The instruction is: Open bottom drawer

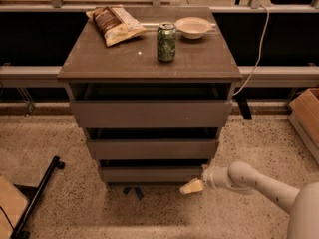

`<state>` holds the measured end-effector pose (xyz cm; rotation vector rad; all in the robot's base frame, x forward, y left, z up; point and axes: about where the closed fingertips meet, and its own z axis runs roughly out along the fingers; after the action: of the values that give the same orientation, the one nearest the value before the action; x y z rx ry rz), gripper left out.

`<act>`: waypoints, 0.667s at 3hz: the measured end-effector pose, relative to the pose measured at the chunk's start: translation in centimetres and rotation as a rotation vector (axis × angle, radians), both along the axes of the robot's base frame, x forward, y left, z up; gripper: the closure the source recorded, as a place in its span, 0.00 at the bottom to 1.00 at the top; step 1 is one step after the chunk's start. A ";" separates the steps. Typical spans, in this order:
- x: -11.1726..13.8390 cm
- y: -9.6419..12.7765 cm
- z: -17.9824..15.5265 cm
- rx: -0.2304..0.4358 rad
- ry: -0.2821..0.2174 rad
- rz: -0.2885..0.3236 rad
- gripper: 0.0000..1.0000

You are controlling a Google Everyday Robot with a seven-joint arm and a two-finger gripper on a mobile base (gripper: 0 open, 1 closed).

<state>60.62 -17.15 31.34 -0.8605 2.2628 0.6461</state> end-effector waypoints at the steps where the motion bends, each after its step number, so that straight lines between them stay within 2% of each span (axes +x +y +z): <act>1: 0.8 -0.5 0.0 0.000 -0.010 -0.014 0.00; 2: 0.8 0.1 -1.1 0.018 -0.008 -0.030 0.00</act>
Offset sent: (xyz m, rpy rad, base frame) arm 0.0085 0.0034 -0.0219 0.0371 -0.0109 -0.0580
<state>61.41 -17.03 30.25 -0.8172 2.2548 0.6470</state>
